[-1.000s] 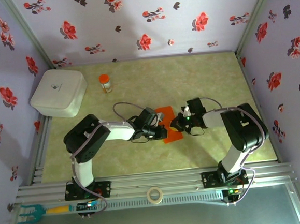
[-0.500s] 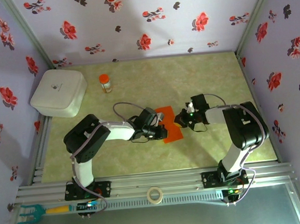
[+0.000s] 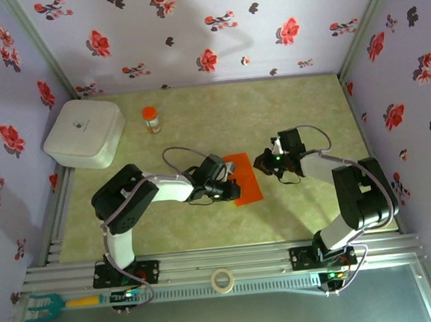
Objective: Fold a paper plane with a square sheet of paper (pick it up from the middle)
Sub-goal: Fold the triangle a second time at the center of the table.
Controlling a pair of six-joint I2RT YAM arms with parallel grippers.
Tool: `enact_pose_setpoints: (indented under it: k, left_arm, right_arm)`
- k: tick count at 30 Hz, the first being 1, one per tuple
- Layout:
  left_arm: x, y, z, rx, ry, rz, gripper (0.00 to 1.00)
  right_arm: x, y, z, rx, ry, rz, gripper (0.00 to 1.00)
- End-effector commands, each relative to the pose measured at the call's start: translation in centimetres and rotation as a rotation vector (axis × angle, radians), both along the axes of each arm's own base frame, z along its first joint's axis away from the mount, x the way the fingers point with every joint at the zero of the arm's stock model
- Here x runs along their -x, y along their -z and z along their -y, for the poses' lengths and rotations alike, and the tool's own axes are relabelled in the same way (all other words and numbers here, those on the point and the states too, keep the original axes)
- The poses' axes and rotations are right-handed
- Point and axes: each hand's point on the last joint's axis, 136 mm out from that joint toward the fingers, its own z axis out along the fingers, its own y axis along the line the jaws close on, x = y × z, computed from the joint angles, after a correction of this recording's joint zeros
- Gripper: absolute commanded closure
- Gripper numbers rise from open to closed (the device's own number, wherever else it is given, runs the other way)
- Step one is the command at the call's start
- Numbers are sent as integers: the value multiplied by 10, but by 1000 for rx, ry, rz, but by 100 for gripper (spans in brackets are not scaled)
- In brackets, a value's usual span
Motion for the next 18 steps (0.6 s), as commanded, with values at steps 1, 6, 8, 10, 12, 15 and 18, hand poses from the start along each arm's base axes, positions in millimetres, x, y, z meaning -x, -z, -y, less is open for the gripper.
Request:
enact_pose_setpoints:
  k: [1, 6, 8, 10, 12, 15, 18]
  left_arm:
    - [39, 61, -42, -236, 29, -131, 100]
    - [39, 61, -41, -237, 31, -133, 100]
    - [39, 61, -42, -240, 33, -133, 100]
    - [39, 61, -42, -241, 34, -134, 100]
    - [40, 62, -43, -243, 34, -135, 100]
    - [41, 64, -43, -244, 37, -140, 100]
    - [42, 65, -44, -247, 39, -145, 100]
  right_arm:
    - [22, 11, -17, 7, -74, -39, 98]
    - [35, 34, -25, 27, -111, -104, 99]
    - [37, 47, -20, 62, -105, -126, 99]
    - [35, 57, -11, 102, -87, -145, 100]
    - [29, 60, -5, 98, -63, -145, 100]
    - [17, 55, 1, 80, -27, -124, 100]
    - [8, 52, 7, 68, -6, -112, 99]
